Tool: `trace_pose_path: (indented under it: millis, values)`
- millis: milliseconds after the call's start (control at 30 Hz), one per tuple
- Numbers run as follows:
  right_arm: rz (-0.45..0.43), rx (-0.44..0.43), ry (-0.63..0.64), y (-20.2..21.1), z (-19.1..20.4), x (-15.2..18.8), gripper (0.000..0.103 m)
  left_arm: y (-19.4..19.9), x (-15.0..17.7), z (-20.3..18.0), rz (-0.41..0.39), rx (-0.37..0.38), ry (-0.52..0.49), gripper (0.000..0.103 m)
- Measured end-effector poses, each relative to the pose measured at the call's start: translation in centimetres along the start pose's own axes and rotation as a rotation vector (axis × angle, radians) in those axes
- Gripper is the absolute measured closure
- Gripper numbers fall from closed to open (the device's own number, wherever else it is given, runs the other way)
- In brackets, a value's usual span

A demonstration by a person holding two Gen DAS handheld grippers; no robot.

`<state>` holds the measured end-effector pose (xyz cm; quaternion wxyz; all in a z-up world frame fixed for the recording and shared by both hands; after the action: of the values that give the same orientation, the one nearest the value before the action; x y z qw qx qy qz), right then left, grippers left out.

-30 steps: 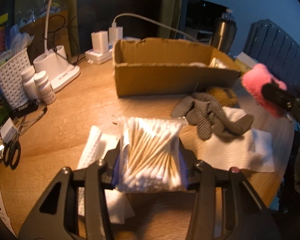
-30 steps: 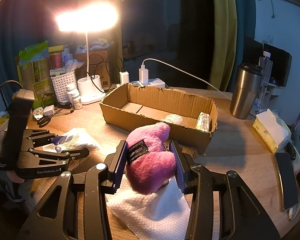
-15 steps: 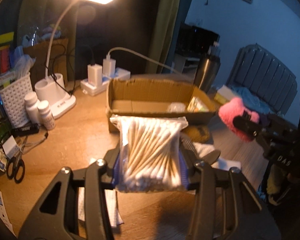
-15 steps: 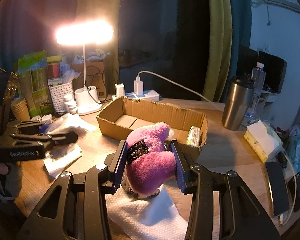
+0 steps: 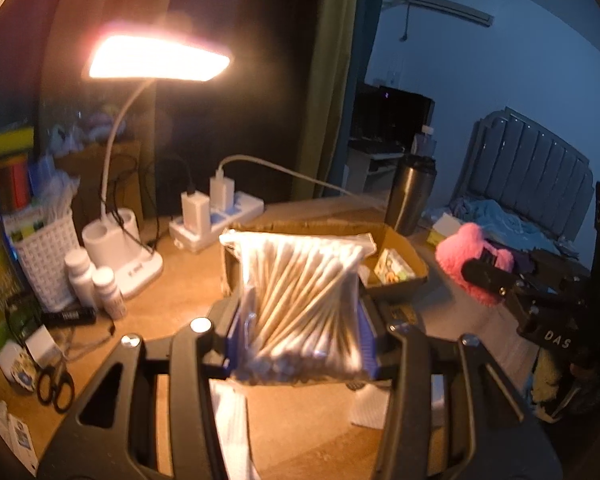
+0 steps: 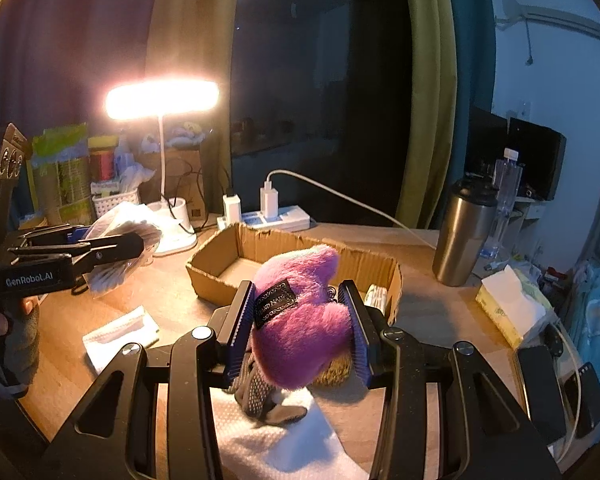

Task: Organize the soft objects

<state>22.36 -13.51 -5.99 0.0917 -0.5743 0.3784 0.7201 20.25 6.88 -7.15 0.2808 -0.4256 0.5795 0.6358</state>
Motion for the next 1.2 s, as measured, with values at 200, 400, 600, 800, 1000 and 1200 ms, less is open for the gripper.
trace_pose_path:
  millis: [200, 400, 600, 800, 1000, 1200]
  values:
    - [-0.055, -0.030, -0.010, 0.0, 0.4, -1.4, 0.057, 0.2, -1.6, -0.2, -0.083, -0.023, -0.013, 0.056]
    - [-0.085, -0.036, -0.006, -0.6, 0.7, -2.7, 0.057, -0.3, -2.7, -0.5, -0.147, -0.023, -0.028, 0.056]
    - [-0.081, -0.041, 0.017, -2.2, 0.8, -3.8, 0.057, -1.7, -3.7, 0.1, -0.160, -0.031, -0.014, 0.056]
    - [-0.098, -0.051, 0.023, -3.8, 0.8, -5.0, 0.057, -2.9, -4.3, 0.6, -0.170, -0.032, -0.006, 0.056]
    - [-0.092, -0.051, 0.033, -5.7, 0.7, -5.5, 0.061, -4.9, -4.3, 1.4, -0.156, -0.042, 0.009, 0.056]
    - [-0.029, -0.043, 0.000, -8.2, -0.4, -4.6, 0.061, -6.6, -3.6, 2.0, -0.118, -0.052, 0.020, 0.056]
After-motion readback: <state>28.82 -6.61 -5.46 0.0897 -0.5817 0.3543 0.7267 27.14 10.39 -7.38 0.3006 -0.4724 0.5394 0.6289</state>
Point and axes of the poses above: each gripper's, at about its wrist camera, not at the fingertips, and y roughly against the way its jaws point, z to its left, x to its underside, the point moved 5 cm from there along -y, roughly the way its jaws point, and after that the axes turned 14 degrees about -x, right-handed, at the moved point
